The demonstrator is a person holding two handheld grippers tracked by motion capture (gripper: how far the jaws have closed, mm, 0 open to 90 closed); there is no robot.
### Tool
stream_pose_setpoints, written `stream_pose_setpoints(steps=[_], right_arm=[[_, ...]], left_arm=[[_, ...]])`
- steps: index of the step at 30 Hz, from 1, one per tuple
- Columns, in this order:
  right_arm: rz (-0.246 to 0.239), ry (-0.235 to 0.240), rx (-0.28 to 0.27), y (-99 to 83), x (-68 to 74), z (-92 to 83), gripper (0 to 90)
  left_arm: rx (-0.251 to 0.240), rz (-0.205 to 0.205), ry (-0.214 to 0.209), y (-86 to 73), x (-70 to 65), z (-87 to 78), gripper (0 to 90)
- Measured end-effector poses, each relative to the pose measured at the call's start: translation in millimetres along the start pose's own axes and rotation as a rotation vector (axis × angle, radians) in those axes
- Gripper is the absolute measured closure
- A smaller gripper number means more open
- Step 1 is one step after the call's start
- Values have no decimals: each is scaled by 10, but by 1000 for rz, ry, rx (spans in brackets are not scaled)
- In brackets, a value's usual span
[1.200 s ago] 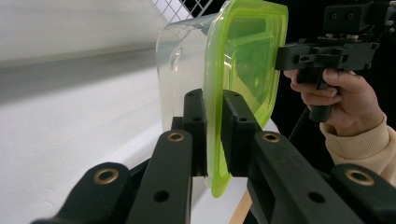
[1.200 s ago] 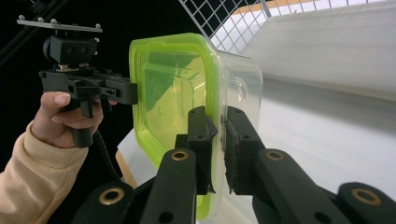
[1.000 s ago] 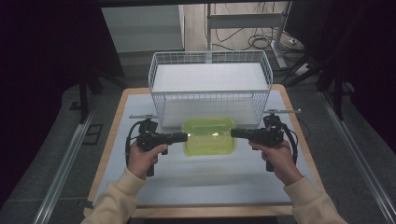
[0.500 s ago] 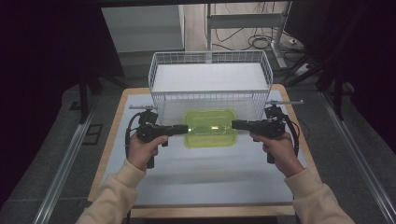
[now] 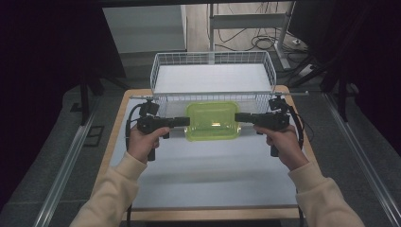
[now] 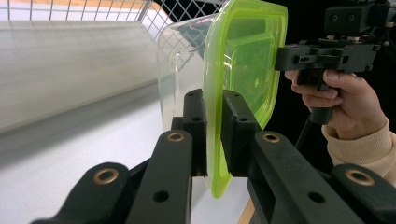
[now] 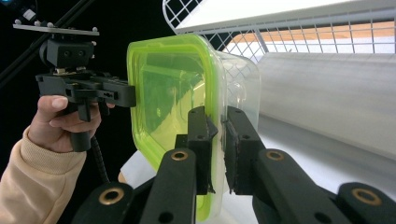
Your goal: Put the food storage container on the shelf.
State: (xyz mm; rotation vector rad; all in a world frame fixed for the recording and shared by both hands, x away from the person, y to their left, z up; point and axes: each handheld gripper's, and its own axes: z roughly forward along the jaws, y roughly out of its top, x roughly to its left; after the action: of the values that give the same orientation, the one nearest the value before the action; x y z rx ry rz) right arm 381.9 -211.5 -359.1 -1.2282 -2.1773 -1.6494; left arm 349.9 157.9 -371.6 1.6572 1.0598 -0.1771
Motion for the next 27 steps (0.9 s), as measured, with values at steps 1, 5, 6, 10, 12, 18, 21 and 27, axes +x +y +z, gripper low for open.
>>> stream_pose_setpoints(steps=[1, 5, 6, 10, 12, 18, 21, 27], right_arm=[[0, -1, 1, 22, 4, -2, 821], [-2, -5, -2, 111, 5, -11, 821], [0, -6, -3, 132, 7, -13, 821], [2, -6, -8, 213, -2, -17, 821], [4, -7, -10, 259, -10, -14, 821], [4, -13, -10, 392, -10, -2, 821], [9, -13, -9, 462, -18, 0, 820], [6, -23, -14, 560, -32, 9, 820]], left_arm=[[1, 3, 0, 23, -2, -2, 815], [4, 0, -2, 117, -3, 0, 814], [9, 3, -3, 139, 4, -2, 815], [5, -2, -9, 225, 9, 1, 815], [4, -7, -13, 260, 16, 1, 815], [-1, -11, -14, 391, 36, -3, 815], [-3, -15, -12, 442, 37, 3, 815], [-2, -16, -13, 557, 78, 29, 814]])
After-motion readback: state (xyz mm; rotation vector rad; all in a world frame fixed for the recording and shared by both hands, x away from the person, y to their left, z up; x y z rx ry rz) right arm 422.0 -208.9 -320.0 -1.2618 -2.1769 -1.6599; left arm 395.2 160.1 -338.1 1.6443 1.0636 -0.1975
